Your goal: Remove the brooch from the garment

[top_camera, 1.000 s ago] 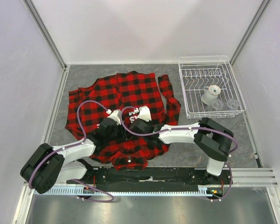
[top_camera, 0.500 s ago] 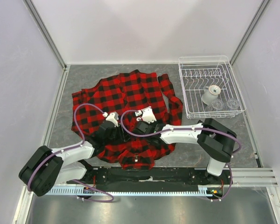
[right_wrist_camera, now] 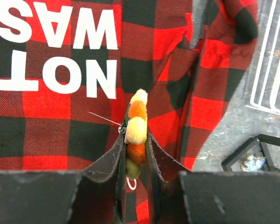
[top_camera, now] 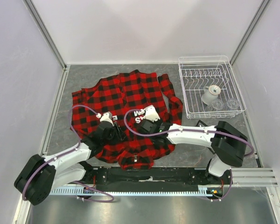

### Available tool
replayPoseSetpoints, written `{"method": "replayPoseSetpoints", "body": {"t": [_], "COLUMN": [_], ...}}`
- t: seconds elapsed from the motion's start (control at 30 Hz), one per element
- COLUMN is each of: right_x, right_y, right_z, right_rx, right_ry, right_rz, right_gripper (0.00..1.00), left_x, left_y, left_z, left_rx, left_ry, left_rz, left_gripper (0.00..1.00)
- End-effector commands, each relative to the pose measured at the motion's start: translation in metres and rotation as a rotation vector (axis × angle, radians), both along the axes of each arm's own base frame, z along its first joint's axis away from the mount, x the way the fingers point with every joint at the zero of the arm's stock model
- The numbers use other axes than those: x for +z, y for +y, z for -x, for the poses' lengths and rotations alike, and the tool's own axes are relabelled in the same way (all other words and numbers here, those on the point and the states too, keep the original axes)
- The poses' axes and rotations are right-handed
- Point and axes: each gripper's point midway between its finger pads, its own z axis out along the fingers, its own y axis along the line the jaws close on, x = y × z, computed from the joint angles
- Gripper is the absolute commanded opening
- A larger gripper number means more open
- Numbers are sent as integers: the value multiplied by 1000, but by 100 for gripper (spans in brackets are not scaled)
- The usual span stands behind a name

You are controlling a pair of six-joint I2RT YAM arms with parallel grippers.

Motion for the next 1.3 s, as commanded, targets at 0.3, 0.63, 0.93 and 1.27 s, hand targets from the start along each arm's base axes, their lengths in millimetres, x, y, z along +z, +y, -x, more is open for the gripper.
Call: {"method": "replayPoseSetpoints", "body": {"t": [0.3,0.63,0.93,1.27], "right_x": [78,117,130,139], "right_y": [74,92,93,89], "right_z": [77,177,189,178], "right_rx": [652,1135,1197,1170], "right_ry": [232,485,506,462], "right_rz": [-515,-792,-841,-883], "right_gripper": [0,0,0,0], "left_x": [162,188,172,174], "left_y": [-50,-63,-69,-72], "left_z": [34,112,130,154], "left_rx": [-319,-628,-785,-936], "left_ry": [-258,-191,-170,-170], "left_rz": [388,609,620,714], "left_gripper": [56,62,60,56]}}
